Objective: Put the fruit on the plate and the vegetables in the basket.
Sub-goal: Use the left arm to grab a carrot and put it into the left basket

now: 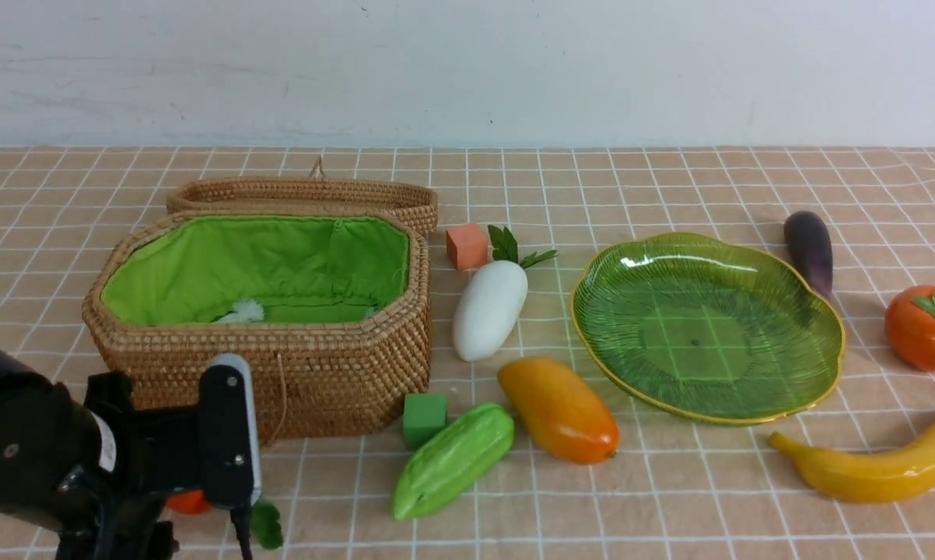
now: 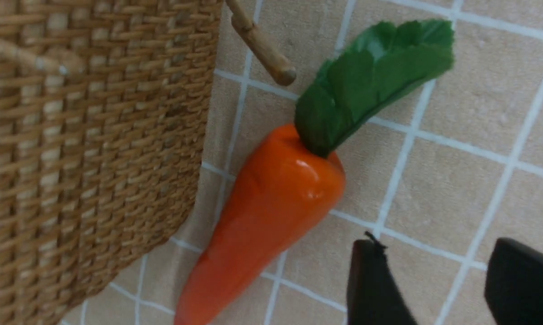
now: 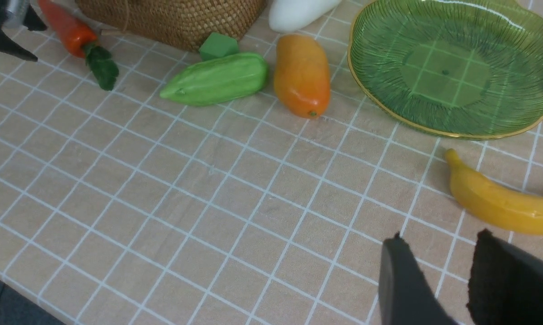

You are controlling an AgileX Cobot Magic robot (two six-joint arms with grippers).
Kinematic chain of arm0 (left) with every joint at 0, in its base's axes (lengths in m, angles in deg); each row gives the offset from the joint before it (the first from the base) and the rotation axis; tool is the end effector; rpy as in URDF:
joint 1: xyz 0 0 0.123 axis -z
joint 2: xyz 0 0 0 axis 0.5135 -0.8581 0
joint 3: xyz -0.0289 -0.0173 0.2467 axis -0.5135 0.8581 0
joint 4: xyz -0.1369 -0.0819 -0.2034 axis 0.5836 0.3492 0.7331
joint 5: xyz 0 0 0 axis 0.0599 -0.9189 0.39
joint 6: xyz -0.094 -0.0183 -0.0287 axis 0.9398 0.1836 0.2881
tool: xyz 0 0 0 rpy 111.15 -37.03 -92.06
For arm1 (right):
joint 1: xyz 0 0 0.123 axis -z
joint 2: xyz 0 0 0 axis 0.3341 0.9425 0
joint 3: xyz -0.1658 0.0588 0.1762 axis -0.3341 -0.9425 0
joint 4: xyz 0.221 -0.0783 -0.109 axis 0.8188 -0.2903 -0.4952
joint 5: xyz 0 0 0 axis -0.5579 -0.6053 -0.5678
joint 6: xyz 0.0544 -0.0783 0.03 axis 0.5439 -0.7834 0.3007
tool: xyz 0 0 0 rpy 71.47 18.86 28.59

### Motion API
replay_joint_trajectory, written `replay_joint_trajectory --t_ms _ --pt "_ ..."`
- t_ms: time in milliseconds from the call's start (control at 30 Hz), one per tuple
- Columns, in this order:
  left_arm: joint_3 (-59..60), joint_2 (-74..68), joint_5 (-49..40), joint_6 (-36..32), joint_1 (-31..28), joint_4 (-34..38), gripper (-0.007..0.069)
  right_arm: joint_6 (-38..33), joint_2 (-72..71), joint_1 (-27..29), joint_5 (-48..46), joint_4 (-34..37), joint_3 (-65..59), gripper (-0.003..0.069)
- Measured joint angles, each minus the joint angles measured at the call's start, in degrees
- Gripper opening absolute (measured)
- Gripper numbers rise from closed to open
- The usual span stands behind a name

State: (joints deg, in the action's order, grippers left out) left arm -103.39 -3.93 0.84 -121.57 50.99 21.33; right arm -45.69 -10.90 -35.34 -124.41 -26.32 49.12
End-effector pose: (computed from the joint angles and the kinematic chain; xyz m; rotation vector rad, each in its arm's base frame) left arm 0.2392 -0.0735 0.1567 1.7145 2.1768 0.3608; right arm 0.0757 0.0453 0.3556 -0.5425 2.1153 0.3483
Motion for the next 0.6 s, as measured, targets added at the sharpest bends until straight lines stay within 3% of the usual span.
replay_joint_trajectory --t_ms 100,200,600 --pt "0.0 -2.8 2.6 0.0 0.0 -3.6 0.0501 0.0 0.0 0.0 0.0 0.0 0.0 0.0236" --pt "0.0 -4.8 5.8 0.0 0.0 -6.7 0.0541 0.0 0.0 0.0 -0.1 0.0 0.0 0.0235" --pt "0.0 -11.7 10.7 0.9 0.0 -19.5 0.0507 0.0 0.0 0.0 -0.1 0.7 0.0 0.0235"
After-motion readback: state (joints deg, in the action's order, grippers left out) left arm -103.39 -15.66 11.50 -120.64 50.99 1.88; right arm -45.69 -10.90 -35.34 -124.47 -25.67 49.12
